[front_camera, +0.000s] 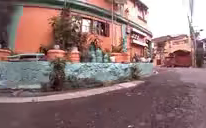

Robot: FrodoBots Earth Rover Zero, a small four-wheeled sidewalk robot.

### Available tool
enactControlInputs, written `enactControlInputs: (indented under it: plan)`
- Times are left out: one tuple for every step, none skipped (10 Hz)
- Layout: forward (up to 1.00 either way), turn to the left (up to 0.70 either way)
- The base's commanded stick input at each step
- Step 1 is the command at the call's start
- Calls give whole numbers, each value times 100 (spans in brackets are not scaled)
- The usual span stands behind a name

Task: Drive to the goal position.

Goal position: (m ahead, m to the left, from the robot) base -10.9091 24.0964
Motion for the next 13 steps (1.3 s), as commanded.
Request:
enactControlInputs:
  plan:
    - [0, 70]
    - [0, 70]
    - [0, 70]
    - [0, 70]
    - [0, 70]
    - [0, 68]
    - [0, 49]
    - [0, 0]
    - [0, 0]
    - [0, 1]
    - [0, 5]
    - [0, 7]
    - [0, 8]
